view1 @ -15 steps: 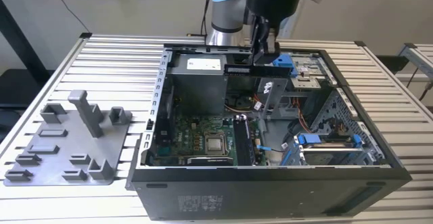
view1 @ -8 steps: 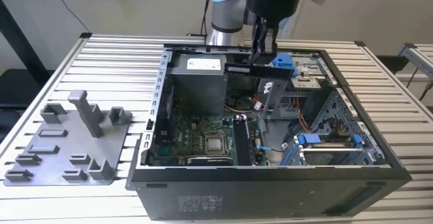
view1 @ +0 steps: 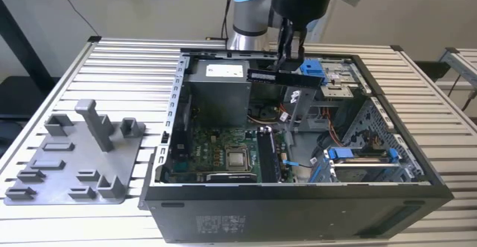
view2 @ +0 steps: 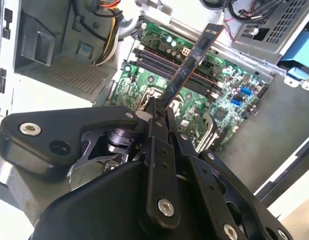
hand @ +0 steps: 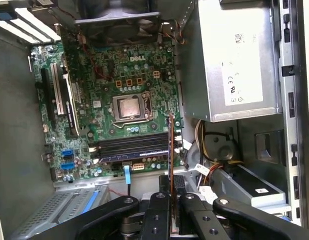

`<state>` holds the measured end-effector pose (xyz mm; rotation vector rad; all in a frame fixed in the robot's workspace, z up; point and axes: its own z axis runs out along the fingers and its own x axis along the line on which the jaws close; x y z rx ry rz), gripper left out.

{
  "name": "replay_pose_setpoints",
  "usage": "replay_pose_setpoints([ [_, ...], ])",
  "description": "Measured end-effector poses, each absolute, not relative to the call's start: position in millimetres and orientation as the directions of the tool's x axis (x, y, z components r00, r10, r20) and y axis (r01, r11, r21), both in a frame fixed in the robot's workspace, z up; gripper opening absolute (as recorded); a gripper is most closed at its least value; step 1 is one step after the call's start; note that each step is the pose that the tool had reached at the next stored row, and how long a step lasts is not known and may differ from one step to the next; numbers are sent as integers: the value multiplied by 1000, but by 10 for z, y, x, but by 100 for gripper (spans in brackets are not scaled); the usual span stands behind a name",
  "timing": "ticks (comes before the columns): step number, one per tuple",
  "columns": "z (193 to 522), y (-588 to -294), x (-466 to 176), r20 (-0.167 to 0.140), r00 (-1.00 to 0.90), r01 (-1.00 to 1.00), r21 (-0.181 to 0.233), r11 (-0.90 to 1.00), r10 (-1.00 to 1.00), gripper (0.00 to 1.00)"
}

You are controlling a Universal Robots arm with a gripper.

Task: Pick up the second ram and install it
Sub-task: 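Insert the second ram into the second slot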

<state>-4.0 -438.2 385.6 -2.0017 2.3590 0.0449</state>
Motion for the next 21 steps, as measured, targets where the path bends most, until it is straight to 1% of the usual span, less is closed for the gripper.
replay_pose_setpoints([
  [9, 3847, -4382, -40, -55, -270, -963, -8, 271, -961, 14],
  [21, 3834, -4380, -85, -55, -353, -935, -8, 354, -934, 14],
])
